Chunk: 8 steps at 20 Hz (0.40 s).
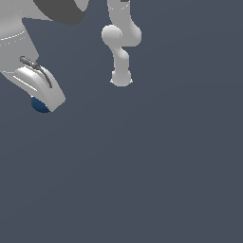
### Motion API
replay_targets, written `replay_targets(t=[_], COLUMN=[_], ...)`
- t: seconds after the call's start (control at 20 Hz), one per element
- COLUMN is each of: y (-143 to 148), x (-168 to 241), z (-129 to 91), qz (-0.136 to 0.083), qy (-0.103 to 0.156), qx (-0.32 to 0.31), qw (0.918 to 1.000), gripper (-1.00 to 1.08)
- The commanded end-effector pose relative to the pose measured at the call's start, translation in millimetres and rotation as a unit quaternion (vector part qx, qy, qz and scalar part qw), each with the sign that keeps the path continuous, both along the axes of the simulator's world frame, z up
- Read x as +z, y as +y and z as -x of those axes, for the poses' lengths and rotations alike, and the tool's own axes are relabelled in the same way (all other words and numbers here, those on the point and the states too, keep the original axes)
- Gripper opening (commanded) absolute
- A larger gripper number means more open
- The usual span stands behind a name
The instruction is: Pick up the object and move it to a goal position.
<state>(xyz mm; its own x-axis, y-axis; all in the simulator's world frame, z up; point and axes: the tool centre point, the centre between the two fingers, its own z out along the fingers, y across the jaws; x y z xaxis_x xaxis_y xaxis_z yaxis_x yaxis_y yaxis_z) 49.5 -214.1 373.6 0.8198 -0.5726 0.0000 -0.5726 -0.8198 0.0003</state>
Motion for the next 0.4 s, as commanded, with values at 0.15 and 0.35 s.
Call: replay_targets(t=[0.15,0.35], y=[-6.2,-7.2], x=[10.9,12.6], z=[-1.3,-1.7], qz=[0.000,0.000], qy=[0.000,0.000], qx=[0.000,0.000], qw=[1.0000,1.0000], gripper=[-1.00,-1.00])
